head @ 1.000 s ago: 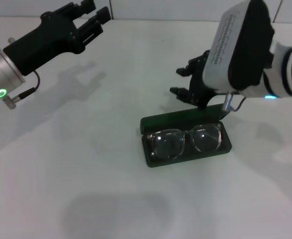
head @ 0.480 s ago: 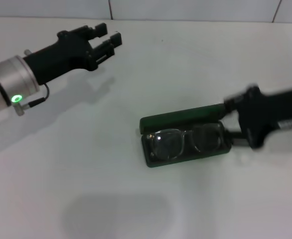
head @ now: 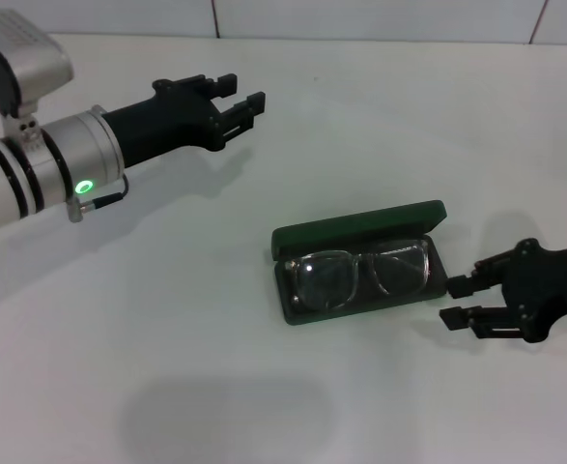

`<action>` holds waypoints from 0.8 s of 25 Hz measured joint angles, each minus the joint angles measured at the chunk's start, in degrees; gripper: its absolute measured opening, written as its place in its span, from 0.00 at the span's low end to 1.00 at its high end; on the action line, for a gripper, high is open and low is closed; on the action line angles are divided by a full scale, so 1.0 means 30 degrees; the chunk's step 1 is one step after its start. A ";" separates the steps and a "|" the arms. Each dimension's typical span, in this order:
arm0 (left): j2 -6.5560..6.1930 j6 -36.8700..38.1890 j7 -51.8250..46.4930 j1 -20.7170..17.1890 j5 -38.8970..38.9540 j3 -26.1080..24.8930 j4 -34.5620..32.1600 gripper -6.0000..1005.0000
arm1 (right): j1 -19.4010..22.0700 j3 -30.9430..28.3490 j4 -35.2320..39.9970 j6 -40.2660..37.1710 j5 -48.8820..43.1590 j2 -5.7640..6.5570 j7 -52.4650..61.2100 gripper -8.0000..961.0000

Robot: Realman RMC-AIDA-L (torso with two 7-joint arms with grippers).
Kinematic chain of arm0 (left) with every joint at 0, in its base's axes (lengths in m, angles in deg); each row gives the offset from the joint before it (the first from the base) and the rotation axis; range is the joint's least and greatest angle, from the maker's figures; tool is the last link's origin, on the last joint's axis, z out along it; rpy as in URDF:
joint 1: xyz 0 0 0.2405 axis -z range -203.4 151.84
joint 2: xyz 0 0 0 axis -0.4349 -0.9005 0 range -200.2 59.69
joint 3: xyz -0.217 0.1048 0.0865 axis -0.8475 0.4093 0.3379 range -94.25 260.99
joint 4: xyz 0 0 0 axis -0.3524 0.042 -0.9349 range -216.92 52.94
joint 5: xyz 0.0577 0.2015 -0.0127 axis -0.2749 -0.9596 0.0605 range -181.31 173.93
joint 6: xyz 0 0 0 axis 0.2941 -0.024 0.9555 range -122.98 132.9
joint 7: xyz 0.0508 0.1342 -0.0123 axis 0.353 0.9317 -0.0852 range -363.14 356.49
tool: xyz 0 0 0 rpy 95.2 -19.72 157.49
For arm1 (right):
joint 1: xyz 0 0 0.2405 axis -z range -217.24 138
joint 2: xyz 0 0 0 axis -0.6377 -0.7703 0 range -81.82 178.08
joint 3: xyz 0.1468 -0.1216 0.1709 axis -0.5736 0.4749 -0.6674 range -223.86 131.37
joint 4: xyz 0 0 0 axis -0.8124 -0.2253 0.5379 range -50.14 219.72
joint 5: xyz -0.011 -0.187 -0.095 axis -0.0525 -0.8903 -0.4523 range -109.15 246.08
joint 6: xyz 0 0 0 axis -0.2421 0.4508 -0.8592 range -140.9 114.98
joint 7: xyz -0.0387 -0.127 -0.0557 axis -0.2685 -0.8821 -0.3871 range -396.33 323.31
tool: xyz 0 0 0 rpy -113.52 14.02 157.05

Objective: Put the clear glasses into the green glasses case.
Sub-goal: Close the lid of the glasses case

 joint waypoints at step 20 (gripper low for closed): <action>-0.0001 0.0620 -0.1264 0.0628 0.0059 0.5904 0.0260 0.52 | -0.2122 -0.0606 -0.5462 0.2049 -0.0137 -0.0158 -0.1650 0.41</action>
